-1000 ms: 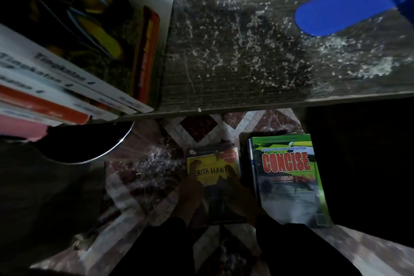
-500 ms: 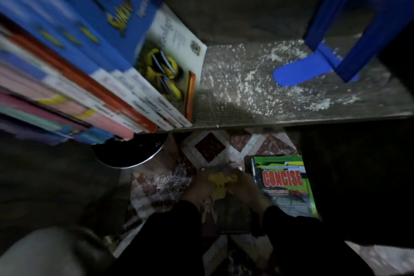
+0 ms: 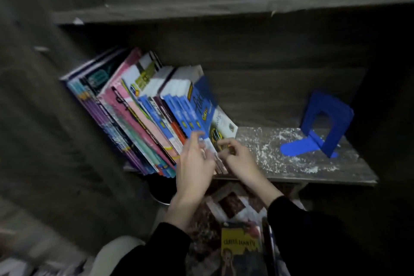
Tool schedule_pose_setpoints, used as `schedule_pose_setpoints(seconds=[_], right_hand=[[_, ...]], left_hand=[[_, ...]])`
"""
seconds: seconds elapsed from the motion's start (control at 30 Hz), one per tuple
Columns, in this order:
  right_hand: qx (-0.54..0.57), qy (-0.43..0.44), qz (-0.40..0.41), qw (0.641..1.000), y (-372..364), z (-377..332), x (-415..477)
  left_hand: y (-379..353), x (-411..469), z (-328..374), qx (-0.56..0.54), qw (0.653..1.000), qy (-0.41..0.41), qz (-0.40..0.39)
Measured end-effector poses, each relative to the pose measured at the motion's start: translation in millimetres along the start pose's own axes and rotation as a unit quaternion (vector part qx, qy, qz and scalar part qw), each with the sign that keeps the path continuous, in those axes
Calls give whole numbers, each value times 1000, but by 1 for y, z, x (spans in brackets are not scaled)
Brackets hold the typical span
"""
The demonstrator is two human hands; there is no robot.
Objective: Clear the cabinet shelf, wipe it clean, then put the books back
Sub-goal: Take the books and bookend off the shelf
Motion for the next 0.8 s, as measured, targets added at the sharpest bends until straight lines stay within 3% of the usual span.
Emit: schedule_pose_setpoints(seconds=[0.1,0.23,0.33,0.5,0.8], right_hand=[[-57,53,-37,996,-12,-26,1],[-131,67,-71,987,-23,-35,1],[-124,64,-78,987,-21,-34,1],[-118,70,-88,987,-21,-30,1],[-130,88,-13,988,-13,-17,0]], left_hand=[[38,20,18,31,996,-36,79],[59,43,19,131,990,1,47],[62,48,14,157,987,21,13],[67,54,17,42,998,26,31],[40,54,38,-35,999,-4,5]])
Point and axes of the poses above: each hand's wrist, its own x-axis towards the middle knuckle, its own y-axis out of the back of the hand, z = x × y, the point moved 2 cm from there along x, towards the middle knuckle, and after that the axes turned 2 degrees about -y, right-handed, at the moved point
